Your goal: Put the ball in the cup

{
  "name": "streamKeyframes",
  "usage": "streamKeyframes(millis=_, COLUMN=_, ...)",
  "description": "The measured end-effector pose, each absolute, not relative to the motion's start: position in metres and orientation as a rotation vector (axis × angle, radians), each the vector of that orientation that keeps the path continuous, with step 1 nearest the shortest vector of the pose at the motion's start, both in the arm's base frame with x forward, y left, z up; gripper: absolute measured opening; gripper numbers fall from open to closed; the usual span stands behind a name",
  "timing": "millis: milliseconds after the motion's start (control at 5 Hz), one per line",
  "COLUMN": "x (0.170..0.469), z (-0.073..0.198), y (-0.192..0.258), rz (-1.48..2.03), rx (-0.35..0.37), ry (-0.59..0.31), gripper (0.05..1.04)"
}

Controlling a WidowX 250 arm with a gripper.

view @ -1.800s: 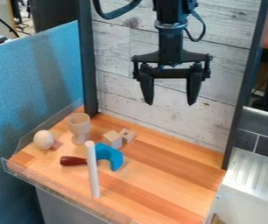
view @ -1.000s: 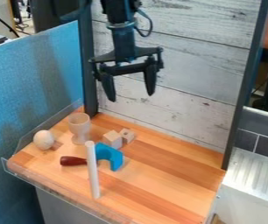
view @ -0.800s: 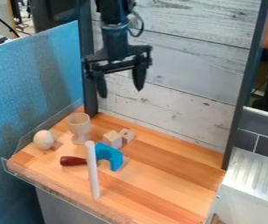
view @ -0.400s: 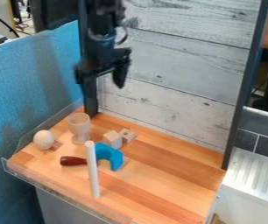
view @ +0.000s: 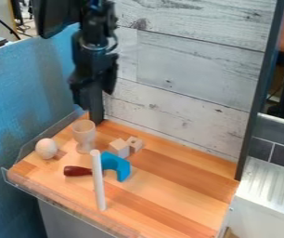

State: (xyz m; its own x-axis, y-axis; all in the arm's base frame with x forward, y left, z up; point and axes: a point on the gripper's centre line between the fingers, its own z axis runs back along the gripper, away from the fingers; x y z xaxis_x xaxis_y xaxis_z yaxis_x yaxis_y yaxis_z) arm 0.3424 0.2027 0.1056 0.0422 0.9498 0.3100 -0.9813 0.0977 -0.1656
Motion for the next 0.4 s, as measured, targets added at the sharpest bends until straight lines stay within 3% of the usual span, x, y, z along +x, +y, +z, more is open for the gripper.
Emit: streamKeyframes(millis=400, x=0.348, z=0.090, y=0.243, rz=1.678, rx=0.137, ry=-0.388, gripper=0.999)
